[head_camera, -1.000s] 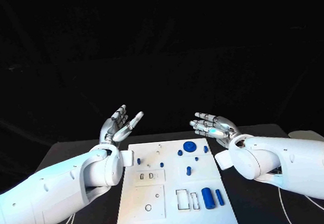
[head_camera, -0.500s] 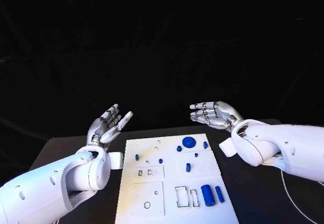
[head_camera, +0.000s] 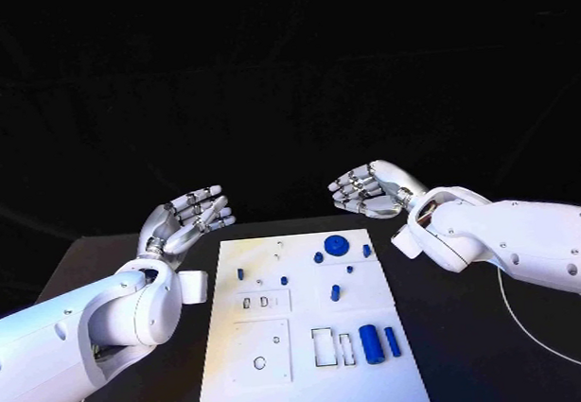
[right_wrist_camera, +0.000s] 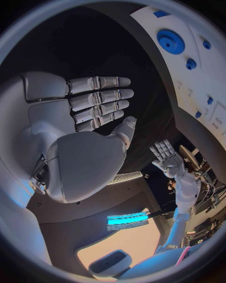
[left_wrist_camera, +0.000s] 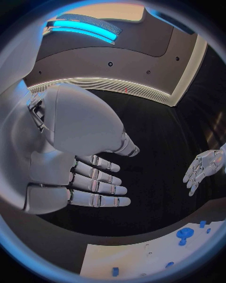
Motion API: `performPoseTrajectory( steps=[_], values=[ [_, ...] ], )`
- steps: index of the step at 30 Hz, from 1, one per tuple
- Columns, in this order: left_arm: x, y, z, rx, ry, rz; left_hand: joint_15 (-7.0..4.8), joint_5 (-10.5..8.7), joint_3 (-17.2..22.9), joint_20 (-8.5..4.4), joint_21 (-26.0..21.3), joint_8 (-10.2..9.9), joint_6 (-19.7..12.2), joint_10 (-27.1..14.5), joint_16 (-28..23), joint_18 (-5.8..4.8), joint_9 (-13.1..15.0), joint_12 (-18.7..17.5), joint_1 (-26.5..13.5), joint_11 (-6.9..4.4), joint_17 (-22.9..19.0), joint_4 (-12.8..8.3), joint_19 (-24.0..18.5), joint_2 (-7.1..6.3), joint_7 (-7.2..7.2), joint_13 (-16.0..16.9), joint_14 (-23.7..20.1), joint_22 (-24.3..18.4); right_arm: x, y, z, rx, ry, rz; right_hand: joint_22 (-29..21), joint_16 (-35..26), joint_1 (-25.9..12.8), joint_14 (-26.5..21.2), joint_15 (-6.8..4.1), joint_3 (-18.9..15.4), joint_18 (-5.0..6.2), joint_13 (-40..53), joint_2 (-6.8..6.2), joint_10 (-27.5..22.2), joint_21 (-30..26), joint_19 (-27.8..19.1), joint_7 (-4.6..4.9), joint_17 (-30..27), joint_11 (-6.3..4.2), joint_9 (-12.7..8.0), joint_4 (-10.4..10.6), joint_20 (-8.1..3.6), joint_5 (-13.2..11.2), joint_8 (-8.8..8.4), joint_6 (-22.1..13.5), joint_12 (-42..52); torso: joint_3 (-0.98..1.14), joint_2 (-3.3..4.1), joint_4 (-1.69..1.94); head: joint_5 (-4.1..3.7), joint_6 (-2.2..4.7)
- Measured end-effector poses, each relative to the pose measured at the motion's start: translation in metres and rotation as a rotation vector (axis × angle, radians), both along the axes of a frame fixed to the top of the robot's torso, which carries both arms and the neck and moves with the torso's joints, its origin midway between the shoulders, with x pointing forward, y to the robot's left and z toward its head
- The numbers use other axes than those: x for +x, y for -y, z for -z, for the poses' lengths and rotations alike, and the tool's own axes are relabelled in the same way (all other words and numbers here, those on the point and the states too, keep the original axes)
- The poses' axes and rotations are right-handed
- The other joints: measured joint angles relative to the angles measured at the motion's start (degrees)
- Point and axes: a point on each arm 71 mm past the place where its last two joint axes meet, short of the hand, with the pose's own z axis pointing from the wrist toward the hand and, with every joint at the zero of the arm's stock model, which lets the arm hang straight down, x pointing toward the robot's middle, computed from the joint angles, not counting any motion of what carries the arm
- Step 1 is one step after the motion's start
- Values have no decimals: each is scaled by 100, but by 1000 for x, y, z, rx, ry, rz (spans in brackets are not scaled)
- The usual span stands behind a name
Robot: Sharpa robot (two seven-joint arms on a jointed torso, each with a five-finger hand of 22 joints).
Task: Assemble the parts on the task board
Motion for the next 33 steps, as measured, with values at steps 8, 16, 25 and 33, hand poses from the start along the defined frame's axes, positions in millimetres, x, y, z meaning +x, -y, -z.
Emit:
performPoseTrajectory(
  steps=[8,16,25,33],
  values=[
    [-12,4,-10,-24,2,70,-254,0,238,-227,177,208,676,899,133,24,111,46,120,-246,165,-307,568,-26,187,-45,687,3,0,-14,-6,-283,113,-78,459,807,-19,1824,-656,-53,0,67,-272,1297,1034,1787,-248,680,-470,229,-172,-728,-95,291,868,110,-43,212,80,-67,-14],
    [-19,11,-20,-42,10,126,-256,0,239,-227,177,208,676,927,133,24,111,13,120,-235,174,-306,568,-26,187,-51,689,2,0,-26,-12,-514,186,-91,929,1820,-227,2561,-826,-140,0,99,-480,1353,1817,2566,-289,1521,-560,340,21,-983,-260,192,866,-17,-82,405,130,-118,-30],
    [-21,13,-28,-48,17,152,-256,0,257,-206,177,208,675,927,133,24,106,-54,65,-234,181,-288,588,-81,187,-55,689,-18,-1,-34,-11,-650,214,-94,5426,6278,-218,2596,-820,109,-449,234,-743,945,5747,3430,-261,5662,-491,645,348,-975,-285,80,797,-16,-115,554,168,-177,-51],
    [-23,15,-30,-51,16,166,-256,0,257,-226,177,207,675,927,110,23,99,-91,42,-234,186,-288,608,-104,187,-55,689,-31,0,-42,-7,-720,211,-107,6269,6852,-202,2600,-783,70,-449,254,-758,693,6429,3458,-253,6278,-444,778,420,-879,-285,43,749,-16,-131,648,207,-202,-51]
  ],
)
